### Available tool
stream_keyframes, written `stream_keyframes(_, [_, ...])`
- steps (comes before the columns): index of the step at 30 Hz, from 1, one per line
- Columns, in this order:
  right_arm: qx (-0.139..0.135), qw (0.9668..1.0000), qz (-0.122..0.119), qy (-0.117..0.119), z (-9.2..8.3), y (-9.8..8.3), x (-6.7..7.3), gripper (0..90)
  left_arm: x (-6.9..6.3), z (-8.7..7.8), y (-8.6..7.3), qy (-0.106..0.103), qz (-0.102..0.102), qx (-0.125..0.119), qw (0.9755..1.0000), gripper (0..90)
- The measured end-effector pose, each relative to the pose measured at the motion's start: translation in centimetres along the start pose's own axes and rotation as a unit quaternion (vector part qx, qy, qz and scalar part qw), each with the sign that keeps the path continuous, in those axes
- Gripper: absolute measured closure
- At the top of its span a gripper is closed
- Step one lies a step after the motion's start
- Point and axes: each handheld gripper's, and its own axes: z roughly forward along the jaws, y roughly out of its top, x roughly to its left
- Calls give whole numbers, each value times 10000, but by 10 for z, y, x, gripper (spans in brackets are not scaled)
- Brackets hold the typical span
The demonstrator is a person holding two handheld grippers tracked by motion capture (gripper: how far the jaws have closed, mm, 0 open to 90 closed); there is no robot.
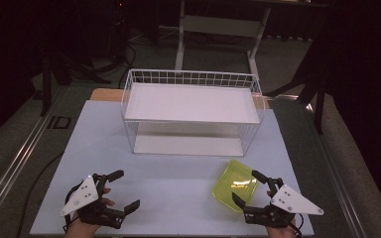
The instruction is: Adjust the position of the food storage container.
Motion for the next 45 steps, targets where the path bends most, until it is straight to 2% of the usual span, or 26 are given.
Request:
stream_keyframes(5, [-34,9999,-109,10,-1,3,4,128,-1,0,1,8,28,-8,10000,7])
stream_keyframes(6, [-86,9999,-64,50,-2,9,3,127,-2,1,1,9,74,18,10000,7])
stream_keyframes(10, [-46,9999,80,137,-1,17,-2,127,-2,2,0,3,39,28,10000,7])
stream_keyframes(12, [53,9999,154,46,0,21,-5,128,-2,3,-1,4,69,40,10000,7])
stream_keyframes(14, [155,9994,233,181,2,22,-11,127,-3,4,-1,-4,77,53,10000,7])
stream_keyframes(17, [327,9986,348,208,4,19,-20,148,-4,5,-1,-34,82,70,9999,7])
stream_keyframes(20, [538,9974,435,202,4,13,-29,288,-5,7,-1,-67,124,90,9999,7])
stream_keyframes(23, [821,9959,317,192,4,5,-34,426,-6,8,-1,-89,139,100,9998,7])
stream_keyframes(24, [913,9953,268,161,5,1,-35,442,-7,9,-1,-116,163,117,9997,7])
stream_keyframes(27, [1180,9919,370,292,5,-9,-41,605,-7,10,-1,-142,159,128,9997,7])
stream_keyframes(31, [1409,9888,351,335,4,-22,-44,746,-8,12,-2,-155,153,127,9997,7])
stream_keyframes(34, [1619,9853,374,402,3,-33,-46,857,-8,12,-2,-157,157,144,9996,7])
stream_keyframes(35, [1688,9838,408,454,2,-37,-48,875,-8,12,-2,-159,160,148,9996,7])
stream_keyframes(37, [1733,9830,405,449,1,-40,-48,898,-8,12,-2,-158,159,151,9996,7])
stream_keyframes(38, [1832,9808,409,525,-3,-46,-50,899,-8,13,-2,-151,155,156,9996,7])
stream_keyframes(40, [1858,9804,401,515,-4,-48,-50,900,-9,12,-2,-149,169,159,9996,7])
stream_keyframes(44, [2161,9729,399,713,-10,-64,-51,900,-9,12,-2,-137,174,154,9996,7])
stream_keyframes(45, [2161,9729,399,713,-10,-64,-51,900,-9,12,-2,-137,174,154,9996,7])
